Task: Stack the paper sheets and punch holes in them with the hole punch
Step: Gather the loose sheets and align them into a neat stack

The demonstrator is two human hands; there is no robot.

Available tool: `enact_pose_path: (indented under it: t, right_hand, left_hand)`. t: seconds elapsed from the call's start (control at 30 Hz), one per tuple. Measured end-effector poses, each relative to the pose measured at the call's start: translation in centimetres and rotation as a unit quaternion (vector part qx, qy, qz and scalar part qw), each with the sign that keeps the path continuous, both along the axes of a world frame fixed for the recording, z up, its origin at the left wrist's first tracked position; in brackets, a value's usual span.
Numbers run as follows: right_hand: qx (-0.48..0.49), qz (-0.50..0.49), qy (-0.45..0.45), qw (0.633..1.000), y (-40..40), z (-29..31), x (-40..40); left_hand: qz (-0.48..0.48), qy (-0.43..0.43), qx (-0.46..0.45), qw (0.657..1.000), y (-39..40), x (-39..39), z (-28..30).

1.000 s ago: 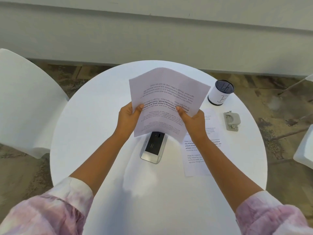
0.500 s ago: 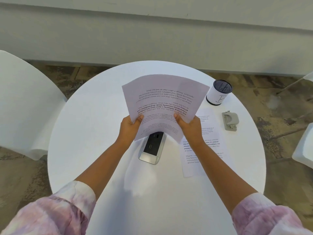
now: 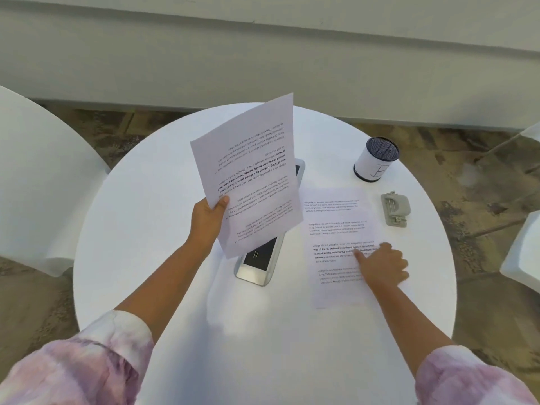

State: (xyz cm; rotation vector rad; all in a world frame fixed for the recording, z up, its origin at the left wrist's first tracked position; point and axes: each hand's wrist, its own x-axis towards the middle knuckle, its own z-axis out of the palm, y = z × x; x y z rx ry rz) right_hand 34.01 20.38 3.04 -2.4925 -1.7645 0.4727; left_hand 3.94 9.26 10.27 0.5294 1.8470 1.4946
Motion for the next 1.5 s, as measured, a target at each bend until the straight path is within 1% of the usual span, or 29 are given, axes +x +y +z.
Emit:
enact_pose_path:
  t: [0.07,0.23,0.33,0.4,0.47,0.53,0.6,0.73,0.8,0.87,0.97,1.07,1.13,1.2,1.3,1.33,1.43,1.5]
  right_hand:
    - [-0.014,-0.020,0.001,1.000,0.1,-0.4,0.9]
    - [-0.033,0.011,-0.010,0.999,0.6,-0.5,1.2]
    - [-0.050,0.011,-0.012,0.999,0.9,-0.4,0.9]
    - [-0.064,0.007,-0.003,0.998,1.1,-0.4,0.8]
    - [-0.074,0.007,0.024,0.997,1.2,-0.2,0.7]
    - [-0.072,0.020,0.074,0.994,1.2,-0.1,0.7]
    - [-0.048,0.046,0.143,0.987,0.9,0.3,0.7]
    - [0.056,0.088,0.246,0.964,0.0,2.5,0.1]
    - [0.114,0.108,0.300,0.941,-0.4,4.3,-0.6]
    - [0.162,0.105,0.374,0.907,-0.7,6.0,-1.3]
    - [0.202,0.100,0.467,0.855,-0.5,8.0,-2.1]
    - [0.165,0.109,0.552,0.810,0.2,9.0,-2.8]
    - [0.122,0.117,0.580,0.797,0.6,9.0,-3.5]
    - [0.095,0.113,0.592,0.793,1.0,8.6,-4.5]
    - [0.088,0.105,0.578,0.805,1.7,8.3,-5.5]
    - [0.073,0.106,0.578,0.806,1.9,8.3,-5.8]
    - [-0.011,0.120,0.611,0.782,2.0,8.3,-6.4]
    - [-0.041,0.143,0.609,0.779,1.9,8.2,-6.7]
  left_hand:
    - [-0.002,-0.002,0.003,1.000,0.0,-0.2,-0.1]
    - [-0.001,0.006,0.012,1.000,-0.1,-0.8,-0.1]
    - [0.005,0.004,0.016,1.000,-0.1,-0.9,0.0]
    - [0.008,-0.004,0.016,1.000,0.0,-0.9,0.0]
    - [0.009,-0.009,0.016,1.000,0.1,-0.8,-0.1]
    - [0.010,-0.009,0.014,1.000,0.1,-0.8,-0.3]
    - [0.010,-0.010,0.014,1.000,0.1,-0.8,-0.4]
    - [0.008,-0.016,0.019,1.000,0.1,-1.0,-0.3]
    - [0.011,-0.018,0.017,1.000,0.1,-1.4,-0.3]
    - [0.008,-0.016,0.011,1.000,0.1,-1.8,-0.5]
    - [-0.008,-0.022,0.002,1.000,0.0,-2.1,-0.8]
    - [-0.031,-0.061,0.005,0.998,0.1,-2.1,-0.8]
    - [-0.059,-0.100,0.006,0.993,0.2,-1.9,-0.6]
    - [-0.104,-0.132,0.015,0.986,0.3,-1.8,-0.4]
    - [-0.154,-0.181,0.025,0.971,0.3,-1.6,-0.1]
    - [-0.164,-0.192,0.026,0.967,0.3,-1.6,-0.1]
    - [-0.187,-0.206,0.020,0.960,0.4,-1.4,-0.1]
    - [-0.192,-0.201,0.014,0.960,0.5,-1.2,-0.1]
